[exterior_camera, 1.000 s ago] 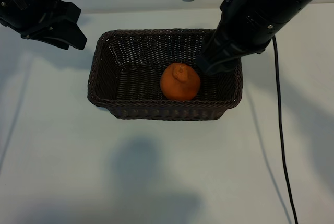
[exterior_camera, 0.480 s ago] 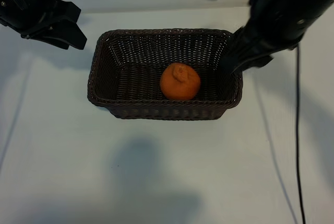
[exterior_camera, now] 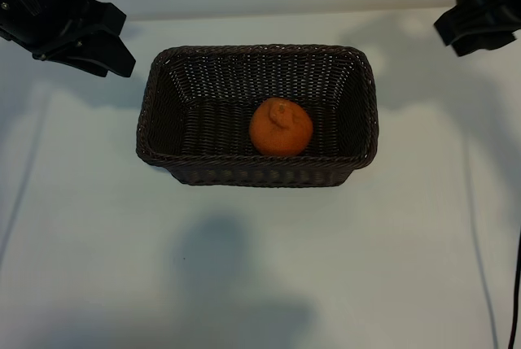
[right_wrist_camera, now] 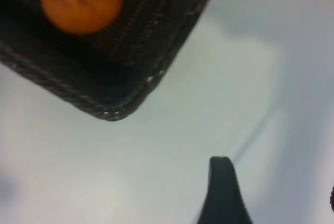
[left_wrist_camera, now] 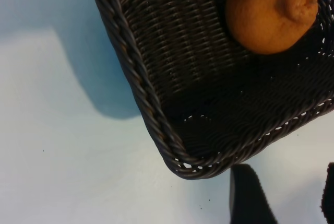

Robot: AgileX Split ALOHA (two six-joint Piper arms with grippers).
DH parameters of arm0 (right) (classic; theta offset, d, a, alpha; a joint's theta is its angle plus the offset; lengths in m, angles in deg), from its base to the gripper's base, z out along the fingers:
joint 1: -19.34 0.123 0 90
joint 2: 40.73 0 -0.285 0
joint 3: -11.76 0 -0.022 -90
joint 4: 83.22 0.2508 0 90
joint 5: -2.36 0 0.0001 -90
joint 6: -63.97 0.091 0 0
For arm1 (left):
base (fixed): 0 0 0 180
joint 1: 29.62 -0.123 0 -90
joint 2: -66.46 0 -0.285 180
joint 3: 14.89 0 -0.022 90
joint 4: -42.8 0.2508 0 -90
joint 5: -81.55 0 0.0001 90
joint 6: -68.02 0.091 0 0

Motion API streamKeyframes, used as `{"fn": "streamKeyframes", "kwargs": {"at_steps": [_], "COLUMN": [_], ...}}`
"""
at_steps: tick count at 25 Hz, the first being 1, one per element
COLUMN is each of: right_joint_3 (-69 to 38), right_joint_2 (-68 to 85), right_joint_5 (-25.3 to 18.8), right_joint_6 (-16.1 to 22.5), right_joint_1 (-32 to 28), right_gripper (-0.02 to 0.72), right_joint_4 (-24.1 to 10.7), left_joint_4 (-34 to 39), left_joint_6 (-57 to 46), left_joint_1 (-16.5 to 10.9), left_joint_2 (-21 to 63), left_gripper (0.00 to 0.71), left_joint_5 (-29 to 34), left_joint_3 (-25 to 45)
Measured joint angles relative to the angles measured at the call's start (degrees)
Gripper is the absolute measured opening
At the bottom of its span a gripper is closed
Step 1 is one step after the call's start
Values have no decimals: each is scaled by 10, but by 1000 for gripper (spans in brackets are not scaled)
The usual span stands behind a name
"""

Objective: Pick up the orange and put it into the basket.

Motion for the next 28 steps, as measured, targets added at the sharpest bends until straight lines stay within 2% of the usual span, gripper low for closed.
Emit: {"fn": "streamKeyframes", "kwargs": {"at_steps": [5, 7, 13, 18, 28], "right_joint_3": [0, -4, -49, -56, -56], "right_joint_2": [0, 3, 24, 29, 29], "right_joint_5": [0, 1, -1, -1, -1], "right_joint_6": [9, 11, 13, 15, 15], "right_joint_1": [-10, -10, -10, -10, -10], "right_gripper": [472, 472, 472, 469, 458], "right_joint_4": [2, 12, 20, 60, 57], "left_joint_4": [0, 0, 0, 0, 0], "left_joint_6": [0, 0, 0, 0, 0], "left_joint_1": [0, 0, 0, 0, 0], "left_joint_2": [0, 0, 0, 0, 0], "left_gripper": [398, 398, 398, 398, 398], "left_joint_5": [0, 0, 0, 0, 0], "left_joint_3": [0, 0, 0, 0, 0]}}
